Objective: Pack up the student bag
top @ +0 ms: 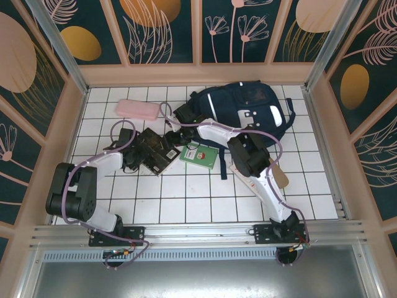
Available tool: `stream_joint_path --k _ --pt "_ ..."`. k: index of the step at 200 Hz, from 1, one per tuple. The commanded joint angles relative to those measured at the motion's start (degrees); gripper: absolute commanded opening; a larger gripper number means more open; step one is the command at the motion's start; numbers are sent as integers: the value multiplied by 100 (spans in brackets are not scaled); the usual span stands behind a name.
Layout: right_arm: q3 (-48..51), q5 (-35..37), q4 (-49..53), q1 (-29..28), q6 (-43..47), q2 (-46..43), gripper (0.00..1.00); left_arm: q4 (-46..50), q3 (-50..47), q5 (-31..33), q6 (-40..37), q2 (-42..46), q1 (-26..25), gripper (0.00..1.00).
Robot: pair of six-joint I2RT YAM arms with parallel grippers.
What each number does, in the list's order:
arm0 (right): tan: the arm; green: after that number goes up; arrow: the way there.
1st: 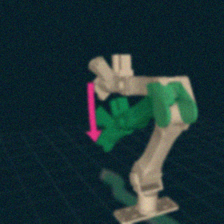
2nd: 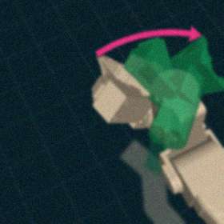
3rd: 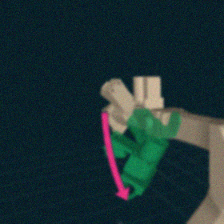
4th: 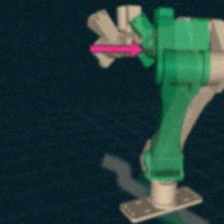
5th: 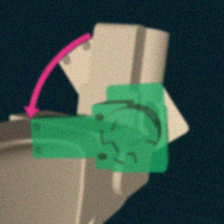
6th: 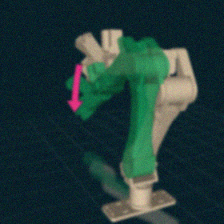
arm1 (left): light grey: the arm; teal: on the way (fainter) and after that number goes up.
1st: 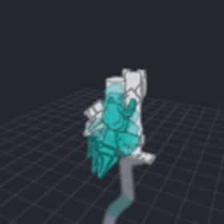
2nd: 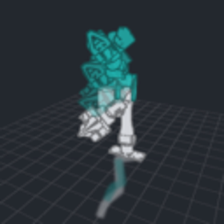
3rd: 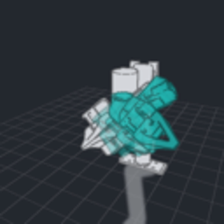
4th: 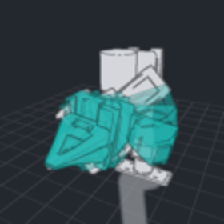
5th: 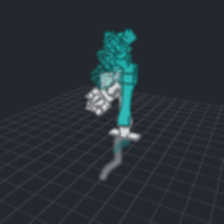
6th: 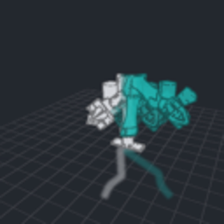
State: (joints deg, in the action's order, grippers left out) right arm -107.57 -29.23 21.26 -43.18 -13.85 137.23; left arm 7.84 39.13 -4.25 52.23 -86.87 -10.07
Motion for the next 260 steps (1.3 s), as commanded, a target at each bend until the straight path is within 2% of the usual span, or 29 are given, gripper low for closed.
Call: stream_joint_path --k 1,15,30,57,89,119,138,166,195,222,260 --pt "-177 -424 39 -104 31 240 52 -139 -287 -267 132 49 -29 57" --pt "-164 -828 14 -111 -26 253 47 -345 -401 -363 156 -30 -23 48" --pt "-119 -1444 -95 -112 -136 213 43 -502 -459 -434 173 -180 -30 44" --pt "-115 -2591 -397 -129 -434 76 37 -714 -512 -513 190 -400 -31 43" --pt "-114 -3194 -753 -151 -708 -198 32 -792 -540 -515 201 -410 -31 43" --pt "-335 -2797 -436 -147 -621 -208 31 -723 -464 -516 166 -371 -24 44" --pt "-371 -2433 -254 -81 -611 -144 14 -610 -401 -481 130 -268 -30 44" --pt "-101 -2205 -470 41 -761 -345 0 -336 -190 -404 22 13 -22 49" --pt "157 -2183 -900 263 -1071 -680 0 -236 86 -465 -46 439 -22 66" --pt "421 -2230 -1418 525 -1483 -1057 0 -495 341 -813 -22 753 -22 80" --pt "803 -2414 -2258 881 -2174 -1552 0 -1082 641 -1473 117 768 -15 85"
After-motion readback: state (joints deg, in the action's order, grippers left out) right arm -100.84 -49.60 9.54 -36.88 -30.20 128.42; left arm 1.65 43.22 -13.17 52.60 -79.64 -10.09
